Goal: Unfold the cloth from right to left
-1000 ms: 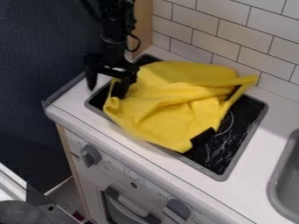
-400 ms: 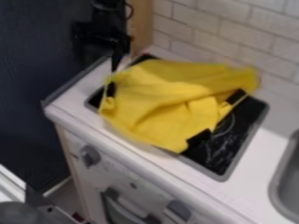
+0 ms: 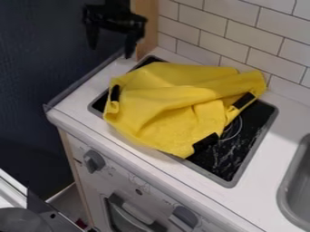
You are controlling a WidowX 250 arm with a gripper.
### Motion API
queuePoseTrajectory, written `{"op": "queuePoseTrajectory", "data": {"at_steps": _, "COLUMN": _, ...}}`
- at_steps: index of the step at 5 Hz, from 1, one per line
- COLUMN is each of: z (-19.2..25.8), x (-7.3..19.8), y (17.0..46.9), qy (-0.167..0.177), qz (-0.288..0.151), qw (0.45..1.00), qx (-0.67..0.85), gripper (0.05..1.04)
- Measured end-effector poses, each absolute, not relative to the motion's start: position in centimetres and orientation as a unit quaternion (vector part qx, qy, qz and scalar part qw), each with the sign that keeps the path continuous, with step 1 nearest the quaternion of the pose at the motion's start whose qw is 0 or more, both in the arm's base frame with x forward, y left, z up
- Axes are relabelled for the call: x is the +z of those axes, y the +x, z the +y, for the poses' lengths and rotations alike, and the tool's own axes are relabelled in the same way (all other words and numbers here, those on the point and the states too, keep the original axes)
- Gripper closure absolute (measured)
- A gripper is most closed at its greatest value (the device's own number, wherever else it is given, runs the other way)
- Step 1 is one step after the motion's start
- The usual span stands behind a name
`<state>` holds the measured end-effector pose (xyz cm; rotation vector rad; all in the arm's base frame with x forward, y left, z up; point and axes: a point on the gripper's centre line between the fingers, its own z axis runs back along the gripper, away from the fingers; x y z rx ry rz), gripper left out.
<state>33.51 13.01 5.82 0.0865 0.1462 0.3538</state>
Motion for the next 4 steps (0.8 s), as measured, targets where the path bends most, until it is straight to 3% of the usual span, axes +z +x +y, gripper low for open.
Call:
{"op": "queuePoseTrajectory", "data": {"at_steps": 1, "z": 8.8, "x": 6.3, "y": 34.4, "qy": 0.034, "qz": 0.092, "qw": 0.987, "qx": 0.125, "gripper": 0.084}}
{"op": "queuePoseTrajectory", "data": {"at_steps": 4, "z": -0.8, "x": 6.8, "y": 35.9, "qy": -0.009, "qz": 0.073, "qw": 0.996, "qx": 0.056, "gripper": 0.084}}
